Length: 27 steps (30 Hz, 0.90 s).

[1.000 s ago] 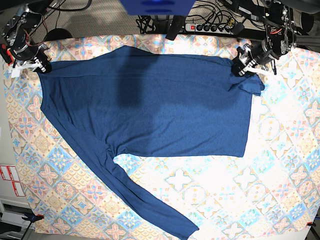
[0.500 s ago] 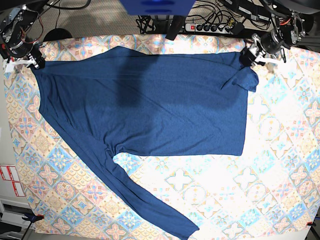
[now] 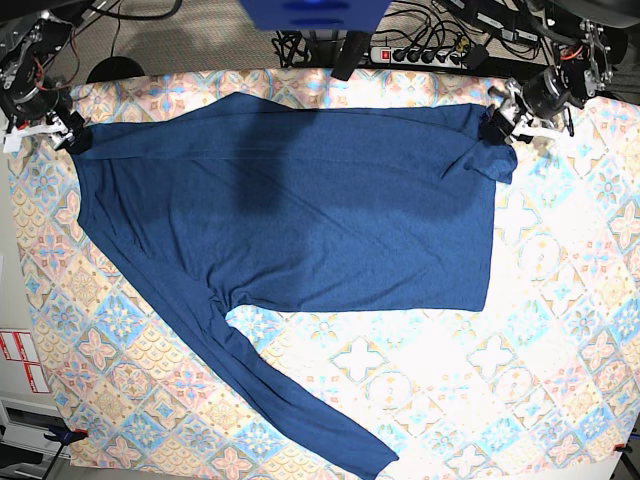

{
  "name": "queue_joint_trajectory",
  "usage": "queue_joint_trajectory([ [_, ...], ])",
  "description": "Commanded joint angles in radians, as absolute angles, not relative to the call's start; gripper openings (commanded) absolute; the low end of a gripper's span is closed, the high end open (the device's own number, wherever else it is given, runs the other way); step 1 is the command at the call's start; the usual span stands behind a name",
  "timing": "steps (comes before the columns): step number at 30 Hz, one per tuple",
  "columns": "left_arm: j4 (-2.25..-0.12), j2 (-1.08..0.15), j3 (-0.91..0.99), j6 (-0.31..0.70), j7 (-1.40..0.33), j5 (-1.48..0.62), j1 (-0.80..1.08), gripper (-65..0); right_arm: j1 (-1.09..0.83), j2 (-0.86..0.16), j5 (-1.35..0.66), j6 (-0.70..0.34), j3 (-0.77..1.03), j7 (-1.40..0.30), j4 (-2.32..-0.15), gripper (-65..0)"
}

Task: Fold the T-shirt properly
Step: 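Open both grippers and release the shirt edge, then move both grippers down to the shirt's side edges midway along the body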

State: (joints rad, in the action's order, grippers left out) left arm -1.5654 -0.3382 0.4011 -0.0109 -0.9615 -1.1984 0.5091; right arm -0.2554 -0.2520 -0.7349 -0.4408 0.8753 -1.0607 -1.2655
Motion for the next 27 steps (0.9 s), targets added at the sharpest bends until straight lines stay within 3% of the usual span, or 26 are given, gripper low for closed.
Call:
queue_joint_trajectory([
  [1, -1.581, -0.352, 0.406, -0.004, -0.963, -1.213, 0.513, -44.7, -0.257, -0.274, -0.748, -0.446, 0.883, -1.052, -1.287, -13.0],
  [12, -1.583, -0.354, 0.483, -0.002, -0.963, -1.233, 0.441, -45.3, -0.254, -0.275, -0.748, -0.446, 0.937, -1.044, -1.287, -11.1],
  [20, -1.583, -0.354, 0.513, -0.004, -0.963, -1.241, 0.282, -44.9, -0.176, -0.277, -0.748, -0.446, 0.961, -1.05, -1.325, -11.1],
  [27, -1.573, -0.352, 0.496, -0.007, -0.963, -1.228, 0.117, -44.7, -0.088, -0.354, -0.748, -0.446, 0.763, -1.044, -1.376, -11.1],
])
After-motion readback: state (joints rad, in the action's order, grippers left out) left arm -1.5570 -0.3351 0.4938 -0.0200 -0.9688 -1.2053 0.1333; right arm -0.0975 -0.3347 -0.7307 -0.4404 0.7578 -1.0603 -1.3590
